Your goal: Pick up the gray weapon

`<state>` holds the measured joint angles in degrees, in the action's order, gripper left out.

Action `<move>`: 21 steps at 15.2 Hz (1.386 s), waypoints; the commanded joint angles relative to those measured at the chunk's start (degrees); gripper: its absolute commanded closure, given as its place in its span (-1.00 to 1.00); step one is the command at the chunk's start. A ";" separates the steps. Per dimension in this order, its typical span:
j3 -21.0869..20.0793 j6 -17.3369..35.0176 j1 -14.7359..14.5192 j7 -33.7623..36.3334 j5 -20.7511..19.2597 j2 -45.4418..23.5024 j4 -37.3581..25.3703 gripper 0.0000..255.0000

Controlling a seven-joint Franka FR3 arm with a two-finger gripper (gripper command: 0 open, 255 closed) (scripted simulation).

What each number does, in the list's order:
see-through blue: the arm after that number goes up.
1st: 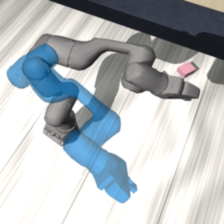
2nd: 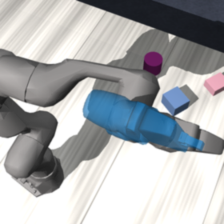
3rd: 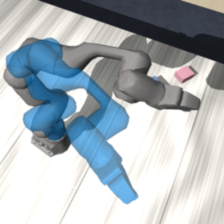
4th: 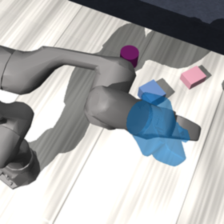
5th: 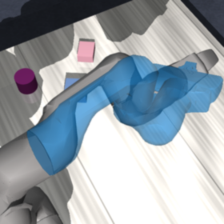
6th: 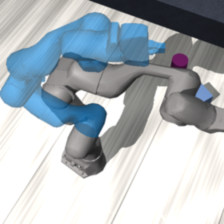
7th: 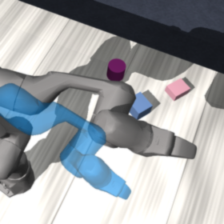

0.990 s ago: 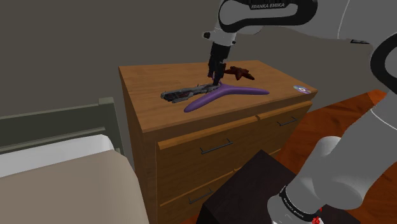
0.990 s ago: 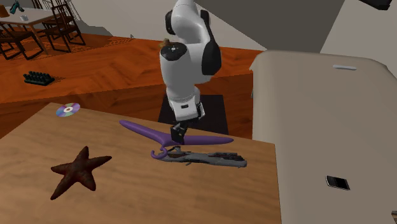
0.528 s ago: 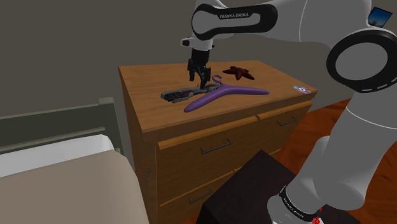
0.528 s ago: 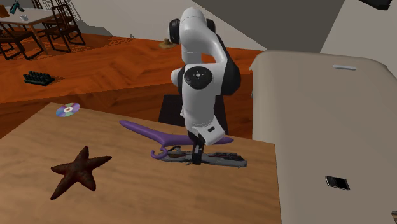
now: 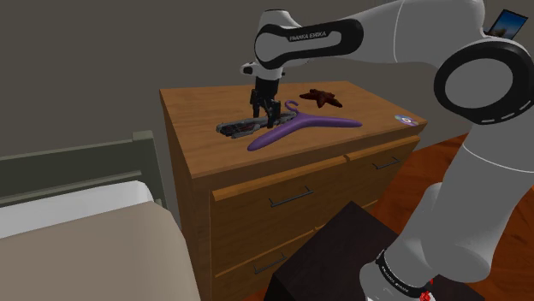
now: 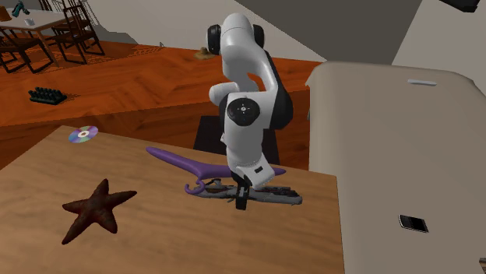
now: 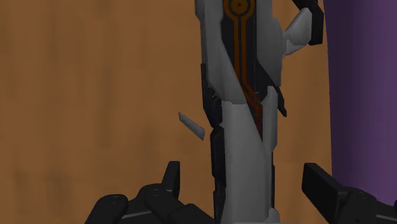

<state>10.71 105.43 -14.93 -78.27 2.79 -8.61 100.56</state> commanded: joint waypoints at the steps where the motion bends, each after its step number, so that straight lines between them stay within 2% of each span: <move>1: -0.03 0.25 -0.03 0.04 0.00 0.02 0.24 1.00; 10: -0.02 0.40 -0.03 0.01 0.01 0.00 0.36 1.00; 21: 0.07 -7.90 0.04 0.28 -0.19 0.59 -7.35 1.00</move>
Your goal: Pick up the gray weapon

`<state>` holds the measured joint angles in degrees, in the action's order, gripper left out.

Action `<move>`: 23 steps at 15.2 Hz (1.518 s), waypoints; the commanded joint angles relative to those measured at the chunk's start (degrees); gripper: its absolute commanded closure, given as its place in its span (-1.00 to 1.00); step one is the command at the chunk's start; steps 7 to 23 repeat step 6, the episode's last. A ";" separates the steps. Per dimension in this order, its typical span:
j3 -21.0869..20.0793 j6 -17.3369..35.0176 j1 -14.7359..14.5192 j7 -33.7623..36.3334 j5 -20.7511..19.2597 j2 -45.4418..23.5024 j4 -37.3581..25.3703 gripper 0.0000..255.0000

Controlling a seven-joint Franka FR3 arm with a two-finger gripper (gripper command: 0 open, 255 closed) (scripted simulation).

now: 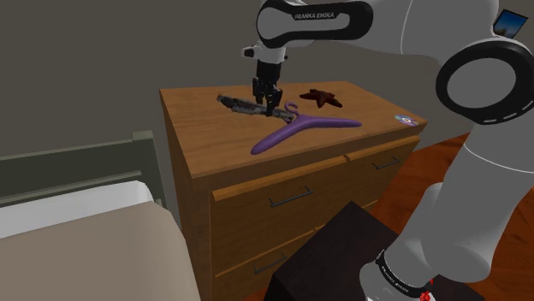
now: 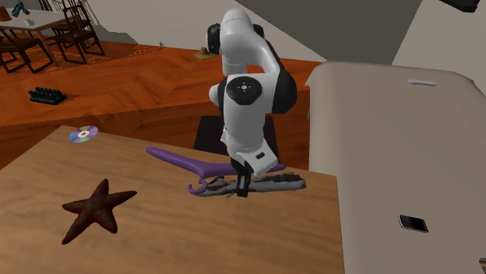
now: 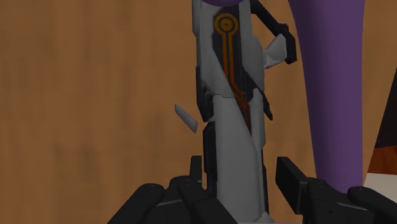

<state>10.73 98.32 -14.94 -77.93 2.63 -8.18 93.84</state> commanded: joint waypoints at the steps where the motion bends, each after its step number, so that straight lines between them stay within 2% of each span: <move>1: 0.05 -1.56 0.06 -0.05 -0.03 0.14 -1.44 1.00; 5: 0.08 -4.04 0.12 -0.02 -0.01 -0.03 -4.08 1.00; 23: 0.08 -4.05 0.12 -0.02 -0.01 -0.03 -4.09 1.00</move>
